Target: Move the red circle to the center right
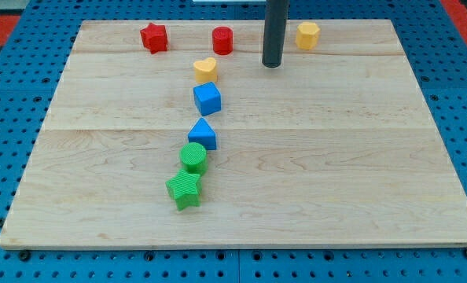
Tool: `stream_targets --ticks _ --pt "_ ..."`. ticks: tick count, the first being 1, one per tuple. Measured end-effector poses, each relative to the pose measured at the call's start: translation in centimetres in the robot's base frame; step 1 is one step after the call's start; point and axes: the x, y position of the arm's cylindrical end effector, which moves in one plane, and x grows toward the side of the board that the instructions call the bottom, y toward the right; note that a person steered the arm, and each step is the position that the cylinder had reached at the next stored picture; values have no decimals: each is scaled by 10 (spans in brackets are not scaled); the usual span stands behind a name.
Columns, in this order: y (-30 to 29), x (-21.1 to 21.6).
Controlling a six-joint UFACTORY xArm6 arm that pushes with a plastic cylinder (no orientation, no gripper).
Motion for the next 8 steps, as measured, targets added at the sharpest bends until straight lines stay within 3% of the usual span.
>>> stream_targets --ticks 4,6,8 --pt "0 -6" --pt "8 -57" --pt "-20 -63"
